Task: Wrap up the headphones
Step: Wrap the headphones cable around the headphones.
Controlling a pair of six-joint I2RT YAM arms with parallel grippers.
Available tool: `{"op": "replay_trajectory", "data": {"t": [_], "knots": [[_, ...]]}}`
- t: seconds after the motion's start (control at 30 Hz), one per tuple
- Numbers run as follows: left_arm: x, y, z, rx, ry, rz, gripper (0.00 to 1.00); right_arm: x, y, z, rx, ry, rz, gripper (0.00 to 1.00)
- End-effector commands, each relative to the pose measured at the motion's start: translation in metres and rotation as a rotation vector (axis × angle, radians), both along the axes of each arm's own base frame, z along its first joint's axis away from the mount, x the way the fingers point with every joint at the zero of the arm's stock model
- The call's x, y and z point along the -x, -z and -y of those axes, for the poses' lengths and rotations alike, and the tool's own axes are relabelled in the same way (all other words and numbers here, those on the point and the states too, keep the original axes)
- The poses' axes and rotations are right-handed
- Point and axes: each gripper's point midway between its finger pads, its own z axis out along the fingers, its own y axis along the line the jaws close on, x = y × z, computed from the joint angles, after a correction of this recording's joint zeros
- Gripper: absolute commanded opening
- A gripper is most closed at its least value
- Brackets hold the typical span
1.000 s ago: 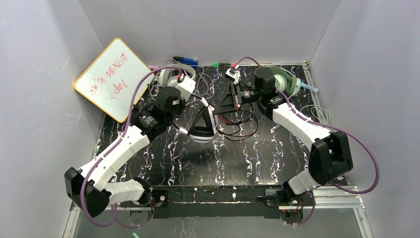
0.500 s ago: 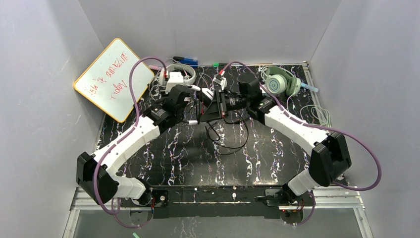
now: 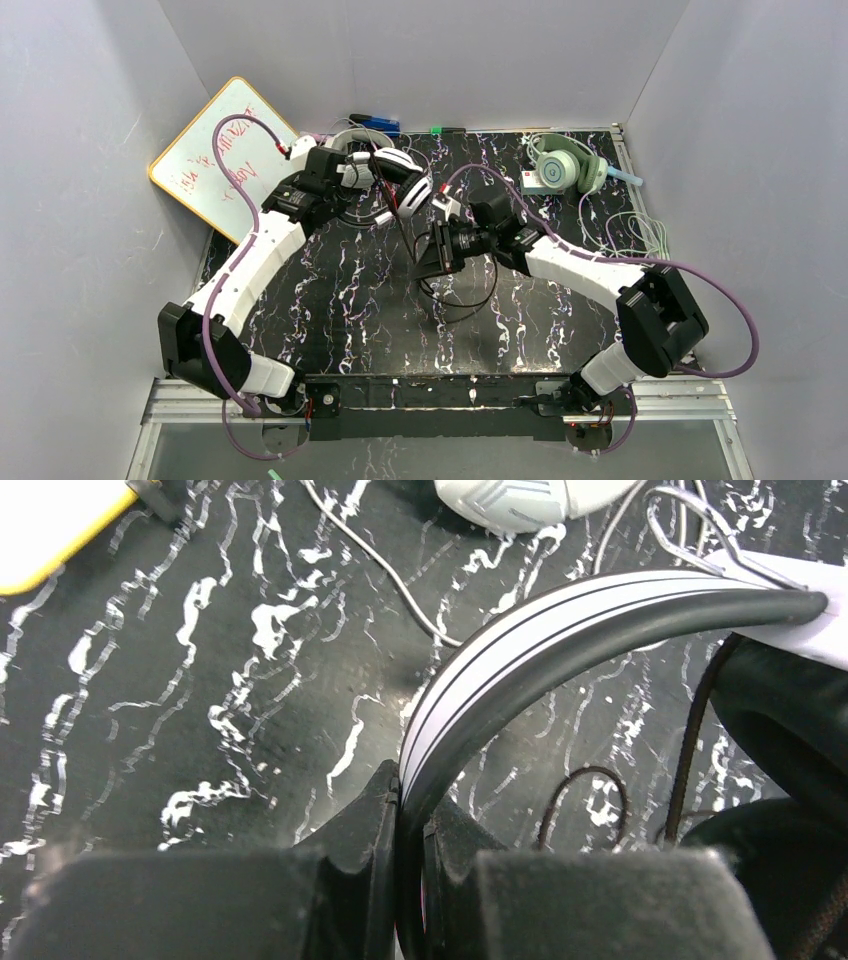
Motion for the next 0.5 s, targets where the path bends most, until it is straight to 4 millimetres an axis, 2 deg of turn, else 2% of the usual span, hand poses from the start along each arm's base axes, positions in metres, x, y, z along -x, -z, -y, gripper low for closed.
{"op": "replay_trajectory", "data": {"t": [0.0, 0.27, 0.47], "knots": [[-0.009, -0.049, 0.026, 0.273, 0.019, 0.112, 0.00, -0.001, -0.004, 0.001, -0.062, 0.017, 0.111, 0.29], [-0.009, -0.085, 0.037, 0.447, 0.101, 0.134, 0.00, -0.002, 0.036, 0.005, -0.055, 0.057, 0.103, 0.28], [-0.003, -0.113, 0.048, 0.497, 0.172, 0.144, 0.00, -0.007, 0.060, 0.005, -0.049, 0.068, 0.104, 0.28]]}}
